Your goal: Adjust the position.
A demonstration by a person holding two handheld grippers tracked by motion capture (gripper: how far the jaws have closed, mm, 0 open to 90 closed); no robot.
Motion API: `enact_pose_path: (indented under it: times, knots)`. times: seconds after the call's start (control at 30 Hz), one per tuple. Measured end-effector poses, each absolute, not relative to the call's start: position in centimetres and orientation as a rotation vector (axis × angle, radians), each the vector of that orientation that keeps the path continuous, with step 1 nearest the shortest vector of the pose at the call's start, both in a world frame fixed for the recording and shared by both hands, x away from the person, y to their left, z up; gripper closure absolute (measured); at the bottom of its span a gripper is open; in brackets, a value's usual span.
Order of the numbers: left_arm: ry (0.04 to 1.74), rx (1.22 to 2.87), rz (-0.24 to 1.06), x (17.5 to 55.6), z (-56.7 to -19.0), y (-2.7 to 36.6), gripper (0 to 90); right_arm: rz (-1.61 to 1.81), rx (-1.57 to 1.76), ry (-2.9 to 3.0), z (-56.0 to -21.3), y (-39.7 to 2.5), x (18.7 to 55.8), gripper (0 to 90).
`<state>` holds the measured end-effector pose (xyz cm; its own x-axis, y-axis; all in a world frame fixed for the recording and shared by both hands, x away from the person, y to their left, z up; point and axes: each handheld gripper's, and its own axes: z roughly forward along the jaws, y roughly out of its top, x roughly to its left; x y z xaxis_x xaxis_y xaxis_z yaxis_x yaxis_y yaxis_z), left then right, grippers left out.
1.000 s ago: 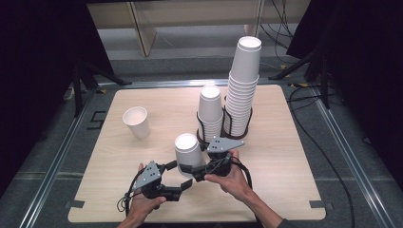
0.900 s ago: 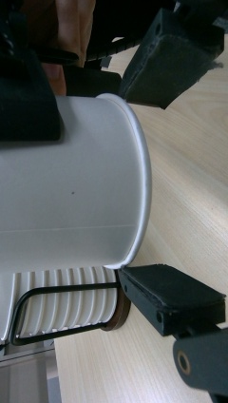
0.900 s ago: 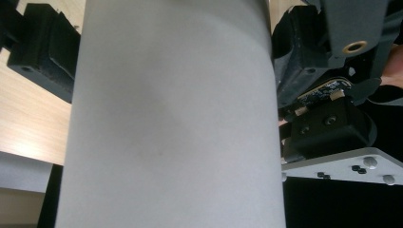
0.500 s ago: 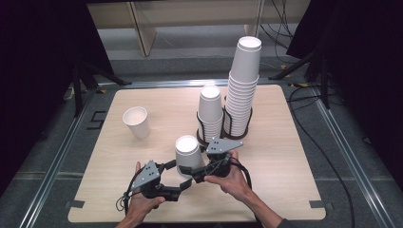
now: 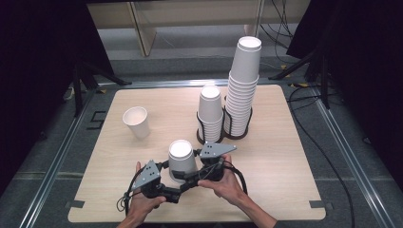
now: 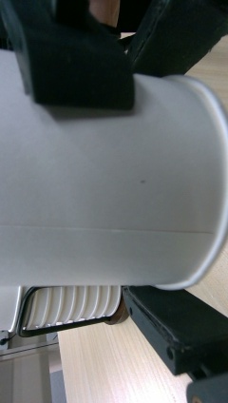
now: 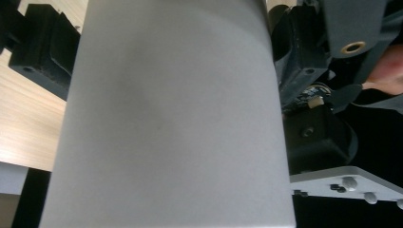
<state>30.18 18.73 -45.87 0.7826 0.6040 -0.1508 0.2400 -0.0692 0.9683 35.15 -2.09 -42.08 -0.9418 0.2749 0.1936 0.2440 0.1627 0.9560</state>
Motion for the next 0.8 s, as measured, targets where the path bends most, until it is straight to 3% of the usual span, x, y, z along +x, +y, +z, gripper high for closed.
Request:
enact_pose_path:
  times: [0.47,0.8]
  knots:
    - [0.633,1.653,0.371,30.1,-45.9,18.7,6.1,1.937,0.533,2.396,-42.1,-1.7,34.8,14.6]
    - [0.565,1.766,0.434,30.2,-45.8,19.1,12.7,1.858,0.495,2.419,-40.9,-2.1,34.9,13.7]
